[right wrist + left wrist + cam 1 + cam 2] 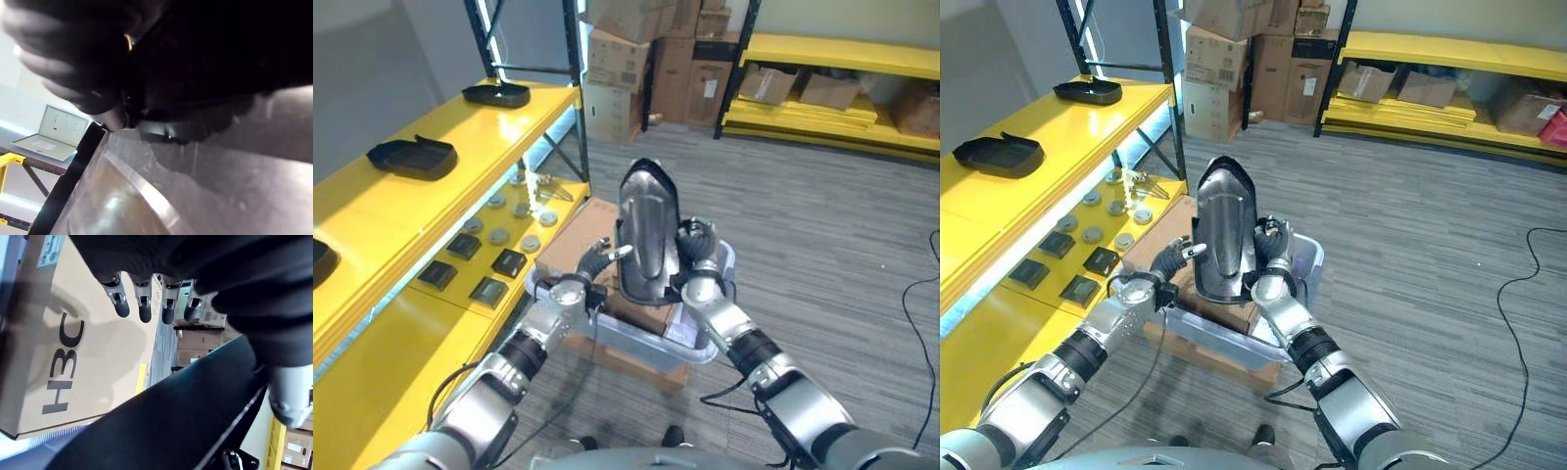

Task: Move parts from the plastic box to the shelf.

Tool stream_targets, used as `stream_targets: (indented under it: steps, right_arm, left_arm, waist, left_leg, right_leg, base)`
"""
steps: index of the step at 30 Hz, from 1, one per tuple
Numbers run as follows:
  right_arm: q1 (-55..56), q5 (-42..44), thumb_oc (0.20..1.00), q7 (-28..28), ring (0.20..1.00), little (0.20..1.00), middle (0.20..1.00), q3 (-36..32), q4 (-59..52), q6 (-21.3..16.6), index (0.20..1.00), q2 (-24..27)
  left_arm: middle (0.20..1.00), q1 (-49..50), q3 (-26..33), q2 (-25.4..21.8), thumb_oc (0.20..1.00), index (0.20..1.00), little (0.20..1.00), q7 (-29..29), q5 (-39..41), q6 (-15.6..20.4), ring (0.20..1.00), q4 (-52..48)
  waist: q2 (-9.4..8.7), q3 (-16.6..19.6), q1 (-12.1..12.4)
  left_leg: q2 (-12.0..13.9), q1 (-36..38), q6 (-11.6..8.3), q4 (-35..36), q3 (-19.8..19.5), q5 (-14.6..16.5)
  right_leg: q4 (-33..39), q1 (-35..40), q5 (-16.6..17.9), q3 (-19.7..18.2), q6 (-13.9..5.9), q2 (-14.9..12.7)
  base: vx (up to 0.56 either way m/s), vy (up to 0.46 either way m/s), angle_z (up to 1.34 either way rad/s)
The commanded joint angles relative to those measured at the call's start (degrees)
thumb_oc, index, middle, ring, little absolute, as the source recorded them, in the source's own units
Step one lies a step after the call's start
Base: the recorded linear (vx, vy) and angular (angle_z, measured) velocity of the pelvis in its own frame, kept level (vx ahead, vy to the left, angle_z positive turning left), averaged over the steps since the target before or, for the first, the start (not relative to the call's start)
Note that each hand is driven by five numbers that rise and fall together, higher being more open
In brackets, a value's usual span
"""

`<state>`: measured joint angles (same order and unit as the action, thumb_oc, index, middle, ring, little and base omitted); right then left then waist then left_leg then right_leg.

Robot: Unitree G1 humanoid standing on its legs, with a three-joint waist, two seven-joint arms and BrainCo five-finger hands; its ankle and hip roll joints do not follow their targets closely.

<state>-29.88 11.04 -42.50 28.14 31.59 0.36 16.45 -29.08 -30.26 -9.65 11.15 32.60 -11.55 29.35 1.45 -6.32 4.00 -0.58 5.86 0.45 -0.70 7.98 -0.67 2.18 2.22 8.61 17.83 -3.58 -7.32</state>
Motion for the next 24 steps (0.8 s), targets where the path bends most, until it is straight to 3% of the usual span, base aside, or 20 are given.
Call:
stream_targets:
  steps: [1, 11, 12, 24]
  right_arm:
    - [-7.3, 0.4, 0.2, 0.1, 0.2, 0.2, 0.2, 1.4, 0.9, -5.8, 0.2, -2.1]
    - [-8.3, 0.0, 0.2, 0.2, 0.2, 0.2, 0.2, 2.9, 0.0, -4.6, 0.2, -4.8]
    - [-8.4, 0.0, 0.2, 0.2, 0.2, 0.2, 0.2, 3.3, -0.3, -4.1, 0.2, -5.2]
    - [-8.5, 0.7, 0.2, -0.2, 0.2, 0.2, 0.2, 4.5, -1.1, -2.6, 0.2, -5.4]
  left_arm:
    - [1.0, -4.6, -3.1, 3.2, 1.0, 1.0, 1.0, -1.2, 1.4, 3.3, 1.0, 1.5]
    - [1.0, -4.9, -4.7, 4.8, 1.0, 1.0, 1.0, -1.4, 2.2, 4.3, 1.0, 1.7]
    - [0.2, -5.2, -4.9, 4.7, 0.2, 0.2, 0.2, -1.1, 1.0, 5.1, 0.2, 1.1]
    - [0.2, -6.5, -6.1, 3.2, 0.2, 0.2, 0.2, 0.8, -3.3, 6.2, 0.2, -2.6]
  waist:
    - [-0.39, 2.7, 1.4]
    - [-0.5, 3.0, 1.3]
    - [-0.53, 3.1, 1.3]
    - [-0.36, 3.1, 1.4]
  left_leg:
    - [2.2, -1.9, -1.37, -0.3, 0.5, 2.7]
    - [2.1, -1.3, -1.3, 0.0, 0.6, 2.7]
    - [2.1, -1.3, -1.32, 0.1, 0.6, 2.7]
    - [2.2, -0.9, -1.4, 0.6, 0.4, 2.5]
  right_leg:
    - [-1.9, 3.8, -6.8, -0.5, -6.77, -3.4]
    - [-1.8, 4.0, -6.8, -0.7, -6.74, -3.3]
    - [-1.8, 4.1, -6.8, -0.7, -6.73, -3.3]
    - [-1.7, 4.2, -6.9, -0.8, -6.71, -3.2]
  base:
    - [0.0, 0.0, 0.0]
    - [0.0, 0.0, 0.0]
    - [0.0, 0.0, 0.0]
    - [0.0, 0.0, 0.0]
